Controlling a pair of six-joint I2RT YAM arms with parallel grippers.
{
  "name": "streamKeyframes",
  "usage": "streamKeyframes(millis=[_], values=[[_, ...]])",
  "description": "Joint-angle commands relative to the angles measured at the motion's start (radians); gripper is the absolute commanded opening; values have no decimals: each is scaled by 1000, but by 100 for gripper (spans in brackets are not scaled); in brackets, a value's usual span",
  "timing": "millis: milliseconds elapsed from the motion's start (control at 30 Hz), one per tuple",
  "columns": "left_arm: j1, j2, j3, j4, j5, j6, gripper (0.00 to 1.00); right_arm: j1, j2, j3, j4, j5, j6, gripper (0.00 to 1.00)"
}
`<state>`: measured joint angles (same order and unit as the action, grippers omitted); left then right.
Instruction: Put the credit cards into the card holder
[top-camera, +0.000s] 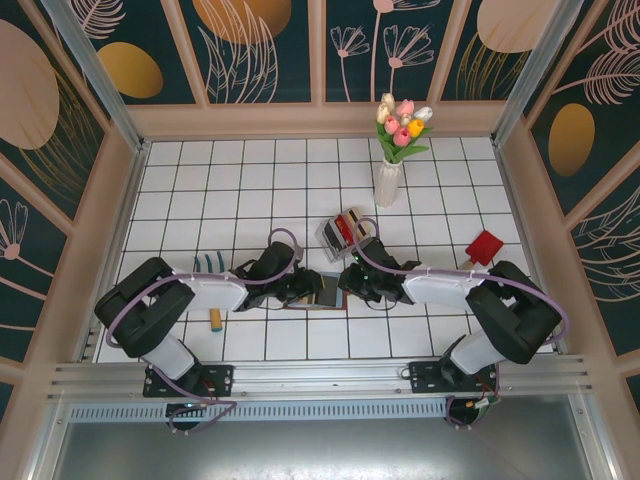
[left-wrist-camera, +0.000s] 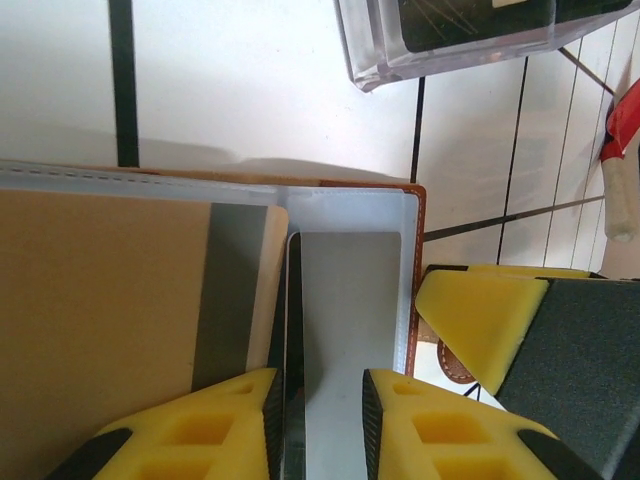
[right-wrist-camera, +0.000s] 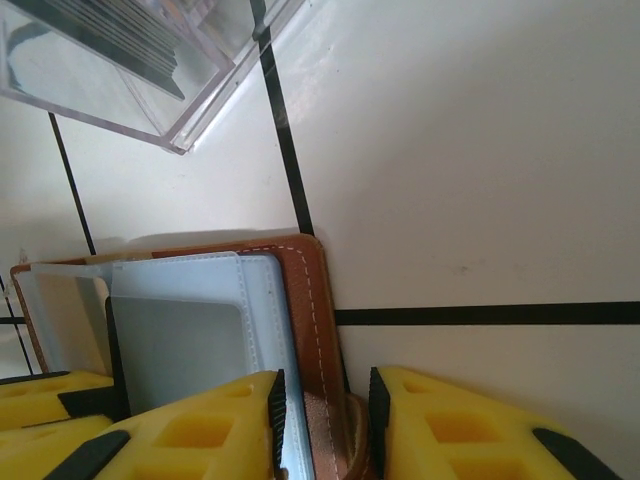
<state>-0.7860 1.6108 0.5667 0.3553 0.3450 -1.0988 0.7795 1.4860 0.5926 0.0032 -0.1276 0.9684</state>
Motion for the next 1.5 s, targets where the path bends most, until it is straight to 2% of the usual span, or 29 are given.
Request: streamKeyframes(millis=[0, 267, 567, 900, 1033, 1467], values=[[-6, 26, 24, 7, 31, 29, 29, 8, 23, -14, 19, -55, 1, 31], [-7, -9, 15, -19, 27, 64, 29, 9, 28, 0, 6, -41, 3, 31], [-7, -95, 43, -245, -147, 123, 33, 11, 20, 7, -40, 10, 13, 31], [-7, -153, 64, -189, -88, 125, 31, 12, 19, 4, -35, 6, 12, 31], [-20, -130, 97, -225, -86, 138, 28, 12, 19, 4, -32, 8, 13, 31], [-59, 17, 197, -355, -172, 160, 36, 17, 26, 0, -32, 12, 19, 31]])
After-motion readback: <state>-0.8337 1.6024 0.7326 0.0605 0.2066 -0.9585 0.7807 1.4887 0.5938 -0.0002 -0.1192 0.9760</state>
